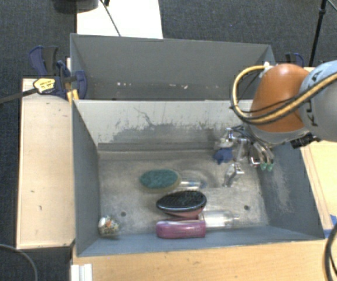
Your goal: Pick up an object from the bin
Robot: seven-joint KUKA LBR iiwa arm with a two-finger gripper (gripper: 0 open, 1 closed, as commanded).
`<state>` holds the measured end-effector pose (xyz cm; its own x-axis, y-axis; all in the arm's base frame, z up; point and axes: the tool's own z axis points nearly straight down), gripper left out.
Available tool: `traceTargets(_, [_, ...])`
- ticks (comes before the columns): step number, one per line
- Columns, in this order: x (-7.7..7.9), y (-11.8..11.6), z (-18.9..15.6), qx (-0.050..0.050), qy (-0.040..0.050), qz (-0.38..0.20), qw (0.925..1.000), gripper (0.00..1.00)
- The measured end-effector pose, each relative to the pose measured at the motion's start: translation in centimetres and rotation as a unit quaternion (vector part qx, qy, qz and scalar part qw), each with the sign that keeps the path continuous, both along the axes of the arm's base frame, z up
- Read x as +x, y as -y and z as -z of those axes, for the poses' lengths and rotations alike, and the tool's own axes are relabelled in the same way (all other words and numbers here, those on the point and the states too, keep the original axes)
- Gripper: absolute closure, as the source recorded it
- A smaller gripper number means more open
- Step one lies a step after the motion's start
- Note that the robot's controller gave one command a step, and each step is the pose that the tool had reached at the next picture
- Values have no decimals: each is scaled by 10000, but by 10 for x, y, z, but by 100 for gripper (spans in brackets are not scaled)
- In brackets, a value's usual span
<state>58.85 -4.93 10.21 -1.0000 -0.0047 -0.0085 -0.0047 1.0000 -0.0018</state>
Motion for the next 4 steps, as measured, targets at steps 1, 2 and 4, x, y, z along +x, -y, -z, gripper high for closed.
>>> traceTargets(1, [-80, -64, -5, 11, 9, -799, 9968, 0])
traceTargets(2, [-69, -141, 30, 14, 7, -557, 9984, 0])
traceTargets(4, [-35, -211, 28, 18, 36, 295, 9996, 100])
